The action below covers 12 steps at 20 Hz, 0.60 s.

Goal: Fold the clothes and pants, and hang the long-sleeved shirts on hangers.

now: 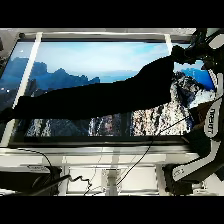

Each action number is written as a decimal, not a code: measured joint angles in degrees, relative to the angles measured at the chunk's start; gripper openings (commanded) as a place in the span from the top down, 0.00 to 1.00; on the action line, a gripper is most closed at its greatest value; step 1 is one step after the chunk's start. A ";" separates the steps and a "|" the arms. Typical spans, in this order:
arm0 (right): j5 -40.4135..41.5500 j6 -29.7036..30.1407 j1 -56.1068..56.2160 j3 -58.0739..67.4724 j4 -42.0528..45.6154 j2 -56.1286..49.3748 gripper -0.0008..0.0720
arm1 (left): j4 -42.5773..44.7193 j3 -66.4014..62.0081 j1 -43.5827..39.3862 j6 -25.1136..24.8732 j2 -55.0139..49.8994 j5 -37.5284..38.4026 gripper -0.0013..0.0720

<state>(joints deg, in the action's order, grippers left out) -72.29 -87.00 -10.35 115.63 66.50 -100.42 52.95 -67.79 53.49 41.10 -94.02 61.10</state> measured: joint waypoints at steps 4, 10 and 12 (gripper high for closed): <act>0.07 0.00 -0.02 0.00 0.00 0.00 0.96 | 1.49 0.00 -0.13 0.00 -0.96 -0.26 0.41; 0.09 0.02 0.00 0.00 -0.02 0.00 0.96 | -2.05 0.00 -1.88 -0.63 -3.30 -0.68 0.97; 0.07 0.02 -0.02 0.00 -0.02 0.00 0.96 | -3.30 -0.11 -2.32 -0.98 -3.17 -0.79 0.97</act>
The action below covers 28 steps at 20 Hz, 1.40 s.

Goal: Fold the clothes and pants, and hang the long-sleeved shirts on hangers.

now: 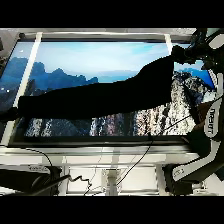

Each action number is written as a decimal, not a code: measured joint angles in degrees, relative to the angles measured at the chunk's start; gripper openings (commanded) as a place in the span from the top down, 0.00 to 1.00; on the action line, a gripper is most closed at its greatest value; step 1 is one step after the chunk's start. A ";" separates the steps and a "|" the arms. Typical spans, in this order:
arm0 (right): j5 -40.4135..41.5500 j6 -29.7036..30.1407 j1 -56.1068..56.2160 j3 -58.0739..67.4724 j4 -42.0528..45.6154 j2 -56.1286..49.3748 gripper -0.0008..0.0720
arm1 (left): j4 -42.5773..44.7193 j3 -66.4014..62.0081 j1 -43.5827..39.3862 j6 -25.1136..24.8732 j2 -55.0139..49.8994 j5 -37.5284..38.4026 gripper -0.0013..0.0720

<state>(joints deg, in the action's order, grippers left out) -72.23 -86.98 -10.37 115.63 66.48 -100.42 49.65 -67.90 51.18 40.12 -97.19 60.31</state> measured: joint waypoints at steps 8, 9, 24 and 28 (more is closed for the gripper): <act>-0.04 0.00 0.02 0.00 -0.04 0.00 0.96 | -1.38 -1.55 2.32 -0.50 4.66 0.39 0.97; -0.04 0.00 0.02 0.00 -0.04 0.00 0.96 | -1.27 -1.64 2.47 -0.50 5.09 0.55 0.97; -0.20 0.00 0.02 0.00 -0.04 0.00 0.96 | 2.67 -1.79 2.73 -0.55 5.46 2.32 0.96; -0.24 0.00 0.02 0.00 -0.07 0.00 0.96 | 4.42 -1.79 2.64 -0.52 3.67 1.68 0.54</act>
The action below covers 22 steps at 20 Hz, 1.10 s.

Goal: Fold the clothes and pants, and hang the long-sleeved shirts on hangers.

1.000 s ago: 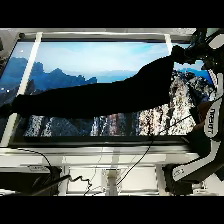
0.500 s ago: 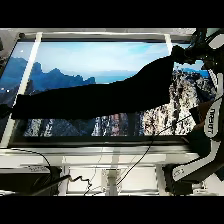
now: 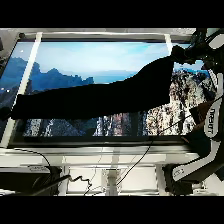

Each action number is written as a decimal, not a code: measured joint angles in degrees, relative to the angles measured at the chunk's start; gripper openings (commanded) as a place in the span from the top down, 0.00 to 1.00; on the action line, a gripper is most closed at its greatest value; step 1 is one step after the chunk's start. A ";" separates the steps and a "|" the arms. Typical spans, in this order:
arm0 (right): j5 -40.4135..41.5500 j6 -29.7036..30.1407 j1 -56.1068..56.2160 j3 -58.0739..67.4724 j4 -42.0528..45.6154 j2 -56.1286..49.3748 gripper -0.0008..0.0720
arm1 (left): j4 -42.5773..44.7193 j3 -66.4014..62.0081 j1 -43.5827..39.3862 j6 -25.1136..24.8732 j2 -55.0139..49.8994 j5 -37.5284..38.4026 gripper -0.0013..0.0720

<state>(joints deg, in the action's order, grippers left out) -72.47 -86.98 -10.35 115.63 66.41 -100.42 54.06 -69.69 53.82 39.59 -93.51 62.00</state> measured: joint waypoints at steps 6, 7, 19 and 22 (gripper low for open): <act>0.00 0.00 0.00 0.00 0.00 0.00 0.96 | 0.70 -0.02 -0.63 0.02 -1.73 -0.46 0.43; 0.00 0.00 -0.02 0.00 0.00 0.00 0.96 | 0.72 -0.02 -0.68 0.02 -1.84 -0.50 0.43; 0.00 0.00 0.00 0.00 -0.02 0.00 0.96 | 0.76 -0.02 -2.27 0.02 -3.43 -1.92 0.91; -0.02 0.00 0.00 0.00 -0.02 0.00 0.96 | 0.76 -0.09 -2.84 0.02 -3.43 -2.03 0.97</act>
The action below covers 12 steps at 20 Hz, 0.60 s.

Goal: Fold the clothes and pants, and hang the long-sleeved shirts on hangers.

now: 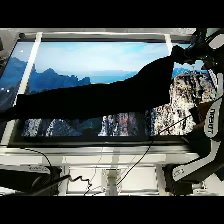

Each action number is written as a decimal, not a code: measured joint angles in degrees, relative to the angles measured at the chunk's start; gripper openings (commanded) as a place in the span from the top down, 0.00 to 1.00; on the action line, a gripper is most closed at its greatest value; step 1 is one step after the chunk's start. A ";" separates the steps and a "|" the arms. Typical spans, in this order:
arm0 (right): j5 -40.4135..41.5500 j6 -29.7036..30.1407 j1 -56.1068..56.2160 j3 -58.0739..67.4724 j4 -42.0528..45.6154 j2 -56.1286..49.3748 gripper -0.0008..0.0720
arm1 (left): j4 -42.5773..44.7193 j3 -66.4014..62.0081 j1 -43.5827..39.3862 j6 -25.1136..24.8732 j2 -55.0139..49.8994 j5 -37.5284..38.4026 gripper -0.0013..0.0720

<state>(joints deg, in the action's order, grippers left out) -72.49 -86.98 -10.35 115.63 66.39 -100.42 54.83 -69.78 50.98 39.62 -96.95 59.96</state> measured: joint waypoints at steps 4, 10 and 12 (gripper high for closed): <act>0.13 0.00 0.00 0.00 0.07 0.00 0.96 | 0.00 -0.11 -0.31 0.00 1.73 -0.04 0.97; 3.74 0.04 0.00 0.00 0.50 0.00 0.96 | -10.60 -1.33 -0.37 0.00 8.48 -0.92 0.97; 6.23 0.04 0.00 0.00 0.92 0.00 0.96 | -19.93 -1.73 -0.66 0.00 10.08 -2.71 0.97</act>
<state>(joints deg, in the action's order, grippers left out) -66.26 -86.94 -10.35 115.63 67.31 -100.42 34.89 -71.50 50.33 39.62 -86.87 57.25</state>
